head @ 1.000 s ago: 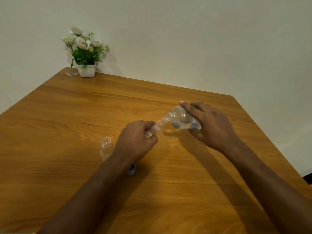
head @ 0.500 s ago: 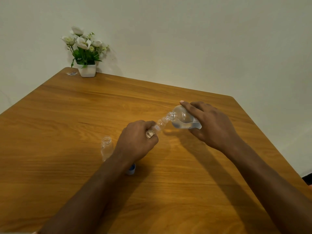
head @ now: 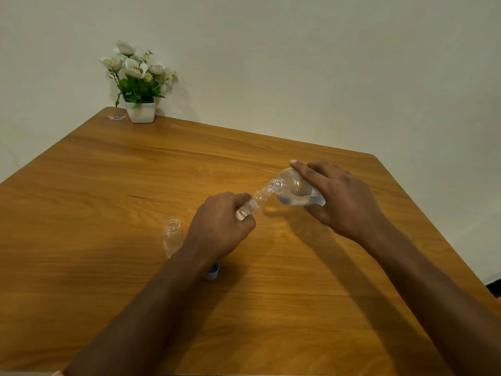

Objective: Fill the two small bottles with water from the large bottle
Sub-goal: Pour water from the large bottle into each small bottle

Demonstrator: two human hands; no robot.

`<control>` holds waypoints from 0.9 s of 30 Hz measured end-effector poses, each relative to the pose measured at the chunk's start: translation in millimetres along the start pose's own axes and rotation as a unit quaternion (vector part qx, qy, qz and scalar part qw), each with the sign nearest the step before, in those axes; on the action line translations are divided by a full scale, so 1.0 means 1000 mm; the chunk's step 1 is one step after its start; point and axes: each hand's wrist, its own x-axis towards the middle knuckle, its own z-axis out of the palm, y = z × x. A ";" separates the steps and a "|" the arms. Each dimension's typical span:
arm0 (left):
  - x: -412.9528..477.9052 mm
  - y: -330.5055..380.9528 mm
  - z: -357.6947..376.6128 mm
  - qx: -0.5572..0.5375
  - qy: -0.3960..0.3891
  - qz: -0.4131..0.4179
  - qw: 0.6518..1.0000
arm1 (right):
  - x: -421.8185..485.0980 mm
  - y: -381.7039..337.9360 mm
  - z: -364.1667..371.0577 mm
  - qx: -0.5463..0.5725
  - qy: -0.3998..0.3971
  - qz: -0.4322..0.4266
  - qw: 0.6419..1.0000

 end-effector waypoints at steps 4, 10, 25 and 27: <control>-0.001 0.001 0.000 -0.001 0.001 0.003 1.000 | 0.000 0.000 -0.001 -0.001 0.000 0.000 1.000; 0.000 0.000 0.001 0.000 -0.003 0.000 1.000 | 0.000 0.001 -0.002 -0.001 -0.005 -0.002 1.000; 0.000 0.000 0.001 -0.013 0.000 0.005 1.000 | 0.002 0.001 -0.003 -0.009 -0.004 -0.010 1.000; 0.000 0.000 0.001 -0.014 0.001 0.005 1.000 | 0.002 0.001 -0.003 -0.009 -0.005 -0.010 1.000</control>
